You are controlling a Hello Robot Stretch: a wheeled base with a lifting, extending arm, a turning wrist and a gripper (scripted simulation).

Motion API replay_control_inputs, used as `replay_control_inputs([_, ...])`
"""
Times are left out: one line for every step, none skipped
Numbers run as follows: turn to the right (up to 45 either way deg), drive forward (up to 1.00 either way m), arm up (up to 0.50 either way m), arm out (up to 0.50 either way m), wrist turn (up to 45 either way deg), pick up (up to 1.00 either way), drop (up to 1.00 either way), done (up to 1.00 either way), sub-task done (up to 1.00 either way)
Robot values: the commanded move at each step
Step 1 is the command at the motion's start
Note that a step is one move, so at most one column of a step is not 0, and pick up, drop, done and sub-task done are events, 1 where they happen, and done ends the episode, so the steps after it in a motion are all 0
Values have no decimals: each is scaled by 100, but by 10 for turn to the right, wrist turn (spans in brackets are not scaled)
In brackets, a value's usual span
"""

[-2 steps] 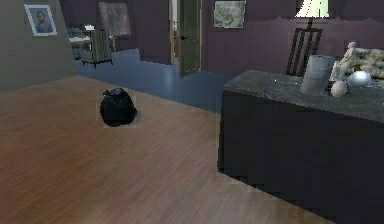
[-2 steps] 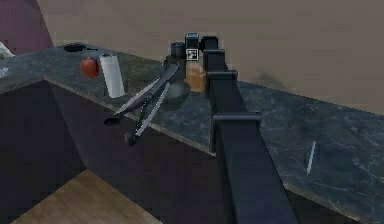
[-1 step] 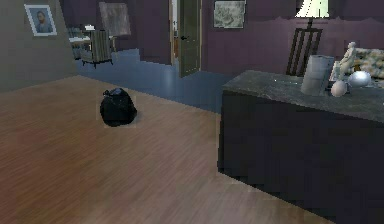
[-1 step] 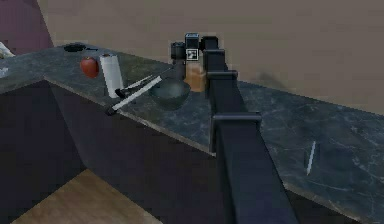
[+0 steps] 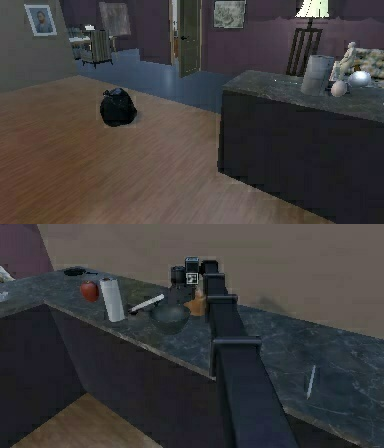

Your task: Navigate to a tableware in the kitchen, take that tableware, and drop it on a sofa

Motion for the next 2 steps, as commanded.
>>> replay_control_inputs([0,0,0,0,180,0,0,0,0])
replay_control_inputs([0,0,-6,0,0,0,0,0,0])
